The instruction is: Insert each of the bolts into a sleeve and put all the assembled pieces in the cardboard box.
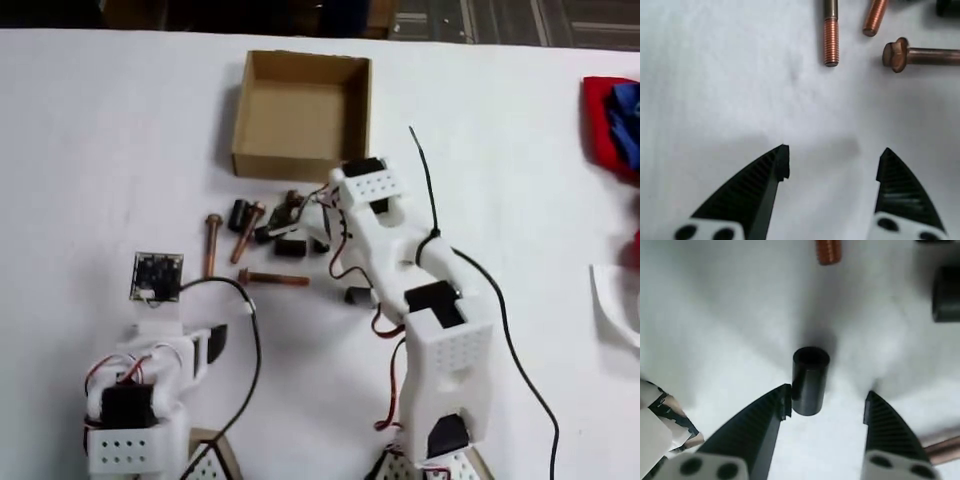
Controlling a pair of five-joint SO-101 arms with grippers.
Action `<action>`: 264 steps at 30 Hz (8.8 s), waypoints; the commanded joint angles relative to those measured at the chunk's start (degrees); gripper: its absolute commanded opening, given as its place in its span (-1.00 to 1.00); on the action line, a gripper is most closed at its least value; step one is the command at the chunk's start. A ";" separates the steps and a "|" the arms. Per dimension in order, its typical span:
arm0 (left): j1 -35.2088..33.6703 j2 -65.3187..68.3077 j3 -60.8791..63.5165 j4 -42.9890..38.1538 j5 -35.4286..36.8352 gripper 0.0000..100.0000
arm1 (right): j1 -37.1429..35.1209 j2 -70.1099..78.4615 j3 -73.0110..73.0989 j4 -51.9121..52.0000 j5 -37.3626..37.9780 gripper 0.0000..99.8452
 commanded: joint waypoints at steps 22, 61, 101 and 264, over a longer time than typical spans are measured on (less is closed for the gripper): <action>-0.53 -1.14 1.01 0.18 0.44 -0.40 | -2.24 -9.19 18.90 -14.55 -4.31 -0.52; -0.53 -1.14 1.01 0.18 0.44 -0.40 | 0.40 -8.75 18.02 -12.88 -10.20 -0.44; -0.53 -1.14 1.01 0.18 0.44 -0.40 | 0.31 -33.98 24.09 -15.87 -19.43 -0.96; -2.46 -1.05 -11.38 -27.25 0.44 -0.40 | 5.14 -76.97 49.32 -18.07 -37.54 -0.96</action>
